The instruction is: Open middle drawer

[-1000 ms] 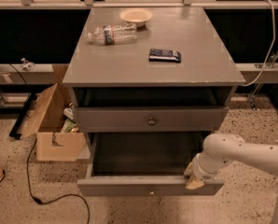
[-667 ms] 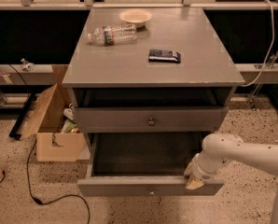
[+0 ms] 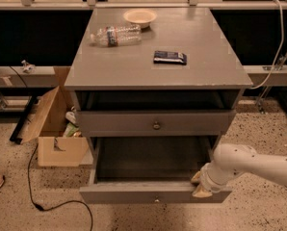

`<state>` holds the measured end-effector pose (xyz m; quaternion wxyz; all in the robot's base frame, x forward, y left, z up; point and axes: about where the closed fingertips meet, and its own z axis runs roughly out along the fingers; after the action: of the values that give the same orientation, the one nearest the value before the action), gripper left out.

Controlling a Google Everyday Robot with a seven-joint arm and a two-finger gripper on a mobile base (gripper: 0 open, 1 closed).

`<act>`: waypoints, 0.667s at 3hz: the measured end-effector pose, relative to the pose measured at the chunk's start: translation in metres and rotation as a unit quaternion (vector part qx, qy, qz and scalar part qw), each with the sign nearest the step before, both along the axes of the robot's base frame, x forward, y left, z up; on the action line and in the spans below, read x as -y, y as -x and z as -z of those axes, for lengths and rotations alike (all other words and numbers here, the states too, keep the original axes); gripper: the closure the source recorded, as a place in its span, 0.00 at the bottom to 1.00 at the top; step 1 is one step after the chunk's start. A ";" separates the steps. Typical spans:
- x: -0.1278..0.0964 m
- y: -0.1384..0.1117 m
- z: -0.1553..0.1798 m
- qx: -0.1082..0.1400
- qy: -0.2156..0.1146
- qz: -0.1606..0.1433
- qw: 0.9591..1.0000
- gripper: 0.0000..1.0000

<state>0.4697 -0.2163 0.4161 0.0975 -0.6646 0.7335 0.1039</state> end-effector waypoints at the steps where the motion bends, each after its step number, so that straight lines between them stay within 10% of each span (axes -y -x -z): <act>1: 0.000 0.000 0.000 0.000 0.000 0.000 1.000 0.64; 2: 0.000 0.000 0.000 0.000 0.000 0.000 1.000 0.41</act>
Offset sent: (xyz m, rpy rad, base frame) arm 0.0000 0.0000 0.0000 0.0000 0.0000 0.0000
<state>0.4696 -0.2163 0.4160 0.0974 -0.6646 0.7335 0.1040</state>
